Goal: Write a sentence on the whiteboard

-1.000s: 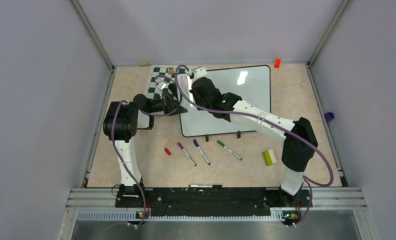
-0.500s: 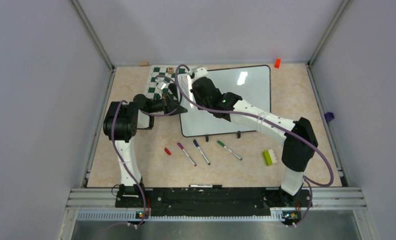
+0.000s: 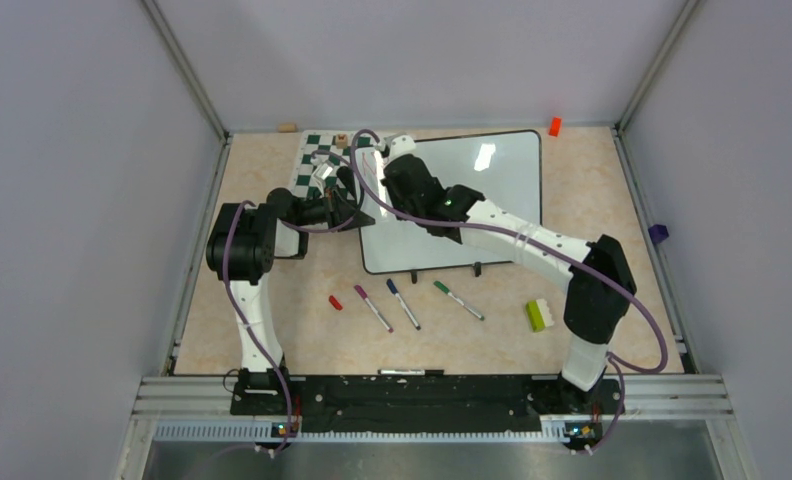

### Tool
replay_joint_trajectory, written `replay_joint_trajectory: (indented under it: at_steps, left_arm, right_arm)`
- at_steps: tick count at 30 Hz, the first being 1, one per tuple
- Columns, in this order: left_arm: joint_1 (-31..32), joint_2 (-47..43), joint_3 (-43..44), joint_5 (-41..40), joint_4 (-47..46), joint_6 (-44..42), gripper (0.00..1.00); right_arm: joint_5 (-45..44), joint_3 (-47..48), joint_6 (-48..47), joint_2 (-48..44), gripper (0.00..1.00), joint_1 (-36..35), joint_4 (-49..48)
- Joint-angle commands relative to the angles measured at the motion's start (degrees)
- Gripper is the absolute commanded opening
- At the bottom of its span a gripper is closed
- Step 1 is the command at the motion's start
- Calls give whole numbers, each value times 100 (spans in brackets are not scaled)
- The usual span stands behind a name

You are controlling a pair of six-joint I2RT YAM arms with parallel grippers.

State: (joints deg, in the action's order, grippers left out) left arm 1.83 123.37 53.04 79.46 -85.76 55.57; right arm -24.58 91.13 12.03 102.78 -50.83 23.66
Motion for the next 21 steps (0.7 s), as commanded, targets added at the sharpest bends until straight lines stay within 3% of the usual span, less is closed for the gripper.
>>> replay_joint_trajectory:
  at_steps: [1,21]
  left_arm:
    - [11,-22,-19,-18,-706,-817,0]
    - [12,-24,-29,-24,-706,-825,0]
  right_arm:
    - [-221,-164,-46,-203,0,82,209]
    - [407,-137,32,-59,0,75,-86]
